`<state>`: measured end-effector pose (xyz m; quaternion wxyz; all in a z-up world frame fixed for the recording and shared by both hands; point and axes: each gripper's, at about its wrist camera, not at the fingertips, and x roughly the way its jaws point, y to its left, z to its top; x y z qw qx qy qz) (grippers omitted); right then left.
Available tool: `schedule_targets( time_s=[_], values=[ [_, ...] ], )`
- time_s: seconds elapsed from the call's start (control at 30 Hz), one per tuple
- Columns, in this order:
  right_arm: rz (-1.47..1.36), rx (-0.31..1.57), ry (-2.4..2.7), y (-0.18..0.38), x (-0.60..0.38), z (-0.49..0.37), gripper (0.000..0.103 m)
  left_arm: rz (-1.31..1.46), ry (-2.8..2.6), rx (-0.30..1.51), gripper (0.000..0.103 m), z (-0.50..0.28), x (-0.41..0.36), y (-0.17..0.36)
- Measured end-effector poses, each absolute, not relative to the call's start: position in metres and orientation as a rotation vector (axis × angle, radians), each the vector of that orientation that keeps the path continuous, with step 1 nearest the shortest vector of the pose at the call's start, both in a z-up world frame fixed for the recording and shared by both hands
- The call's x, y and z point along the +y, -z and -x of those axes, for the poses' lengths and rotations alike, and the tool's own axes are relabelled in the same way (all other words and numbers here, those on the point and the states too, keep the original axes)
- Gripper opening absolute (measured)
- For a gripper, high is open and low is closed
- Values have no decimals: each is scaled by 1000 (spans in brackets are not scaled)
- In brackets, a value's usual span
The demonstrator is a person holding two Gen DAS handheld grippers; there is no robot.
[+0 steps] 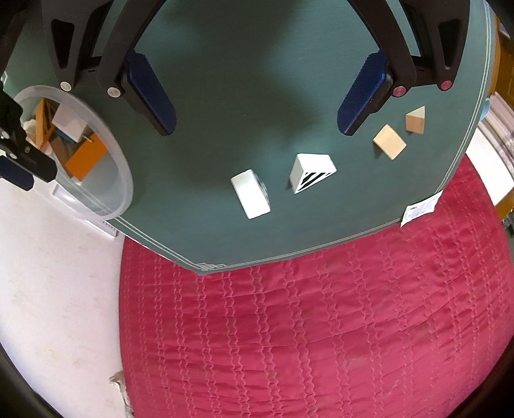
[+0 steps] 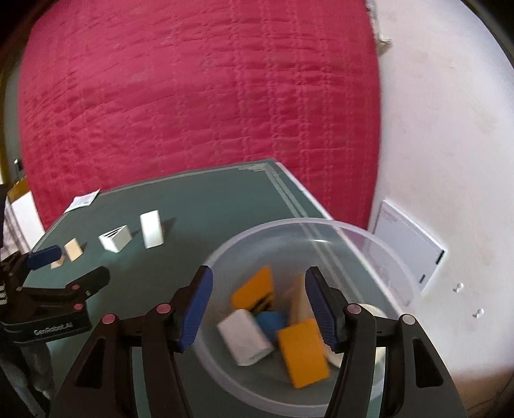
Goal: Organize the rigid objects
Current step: 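Withdraw both grippers from the bowl back over the table, then grasp the white rectangular block with right while left grasps the striped triangular block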
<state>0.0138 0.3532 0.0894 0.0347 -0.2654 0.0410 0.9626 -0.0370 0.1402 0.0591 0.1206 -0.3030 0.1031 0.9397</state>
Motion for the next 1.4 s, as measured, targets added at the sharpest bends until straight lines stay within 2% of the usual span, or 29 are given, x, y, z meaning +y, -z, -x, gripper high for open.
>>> schedule_targets(
  time_s=[0.5, 1.03, 1.4],
  values=[
    [978, 58, -3073, -87, 297, 24, 61, 979, -2793, 201, 102, 49, 94, -52],
    [1171, 210, -3078, -72, 255, 98, 61, 1078, -2889, 44, 102, 66, 39, -47],
    [1287, 256, -3037, -52, 227, 165, 61, 1138, -2901, 30, 102, 75, 33, -37]
  ],
)
